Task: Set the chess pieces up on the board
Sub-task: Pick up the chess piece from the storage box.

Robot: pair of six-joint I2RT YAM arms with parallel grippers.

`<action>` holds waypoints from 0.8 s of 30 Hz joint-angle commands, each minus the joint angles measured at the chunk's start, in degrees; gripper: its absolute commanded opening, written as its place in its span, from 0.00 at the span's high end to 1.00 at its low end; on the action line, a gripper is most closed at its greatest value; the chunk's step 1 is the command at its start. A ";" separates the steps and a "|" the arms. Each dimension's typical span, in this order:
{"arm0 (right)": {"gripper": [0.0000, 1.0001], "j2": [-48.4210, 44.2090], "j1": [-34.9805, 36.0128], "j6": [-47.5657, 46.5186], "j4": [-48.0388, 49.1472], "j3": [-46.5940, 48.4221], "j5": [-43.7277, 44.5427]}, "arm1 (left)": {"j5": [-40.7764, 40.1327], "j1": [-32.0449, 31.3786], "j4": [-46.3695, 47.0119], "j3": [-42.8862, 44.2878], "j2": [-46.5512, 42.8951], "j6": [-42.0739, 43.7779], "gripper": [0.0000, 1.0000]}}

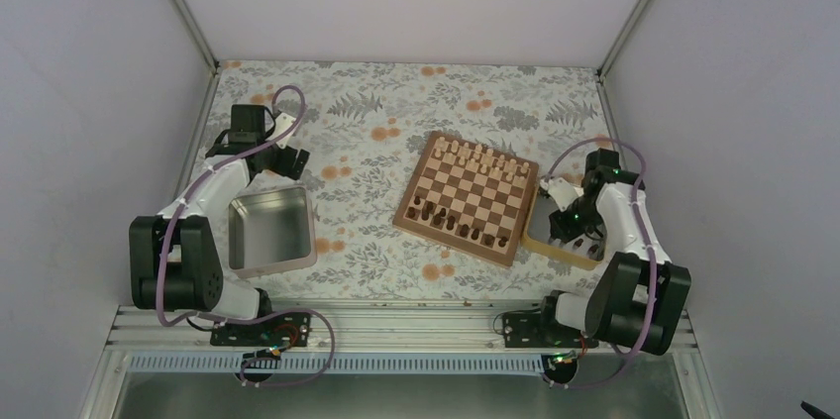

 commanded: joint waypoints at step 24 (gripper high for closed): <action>0.69 4.32 0.03 -2.52 11.36 -5.23 2.77 | 1.53 -0.08 0.93 0.51 -4.08 -0.48 0.00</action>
